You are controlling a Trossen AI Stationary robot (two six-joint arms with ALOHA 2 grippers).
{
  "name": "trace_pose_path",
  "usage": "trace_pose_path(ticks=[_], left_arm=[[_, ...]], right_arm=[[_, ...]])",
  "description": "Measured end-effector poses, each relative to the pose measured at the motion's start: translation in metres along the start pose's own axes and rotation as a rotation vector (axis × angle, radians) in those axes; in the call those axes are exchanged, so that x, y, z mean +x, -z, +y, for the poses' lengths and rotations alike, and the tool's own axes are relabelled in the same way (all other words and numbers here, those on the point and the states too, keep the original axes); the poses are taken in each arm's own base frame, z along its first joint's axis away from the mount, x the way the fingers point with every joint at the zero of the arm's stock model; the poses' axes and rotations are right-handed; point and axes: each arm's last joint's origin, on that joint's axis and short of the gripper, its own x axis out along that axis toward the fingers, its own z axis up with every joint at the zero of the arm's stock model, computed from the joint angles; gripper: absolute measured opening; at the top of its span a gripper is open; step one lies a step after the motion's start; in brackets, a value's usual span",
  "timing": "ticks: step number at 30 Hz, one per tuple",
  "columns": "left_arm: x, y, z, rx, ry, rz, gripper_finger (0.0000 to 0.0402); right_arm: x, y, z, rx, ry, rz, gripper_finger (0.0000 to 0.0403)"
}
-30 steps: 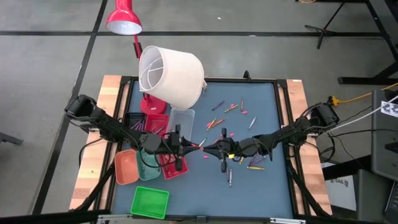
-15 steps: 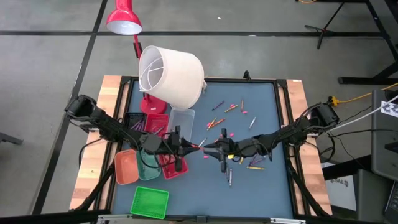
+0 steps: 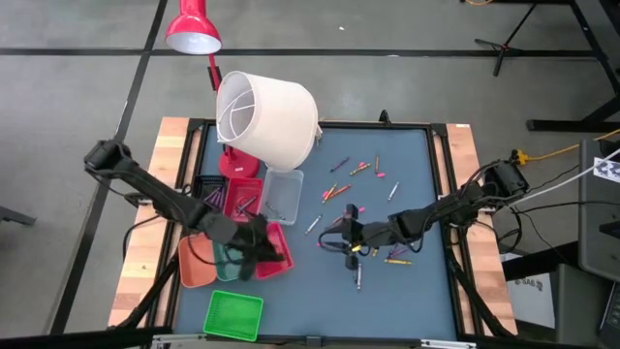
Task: Sort crayons
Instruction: Put the orange crayon into the orange bin
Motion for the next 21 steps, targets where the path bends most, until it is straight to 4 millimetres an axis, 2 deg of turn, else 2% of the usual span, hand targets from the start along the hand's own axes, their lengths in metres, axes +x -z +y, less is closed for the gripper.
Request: trace_pose_path(ticks=[5,12,16,21], left_arm=[[-0.027,0.014,-0.005,-0.239,0.096,0.351,0.0016],[-0.055,0.037,-0.008,-0.626,0.014,0.794,0.0016],[-0.065,0.045,-0.006,-0.759,-0.103,0.931,0.0016],[-0.073,0.054,0.002,-0.815,-0.265,1.02,0.0016]], right_arm=[[0.0,0.002,0.0,-0.004,0.003,0.02,0.0148],[0.0,0.002,0.0,-0.005,0.003,0.02,0.0147],[0.0,0.002,0.0,-0.005,0.003,0.02,0.0147],[0.0,0.002,0.0,-0.005,0.003,0.02,0.0147]])
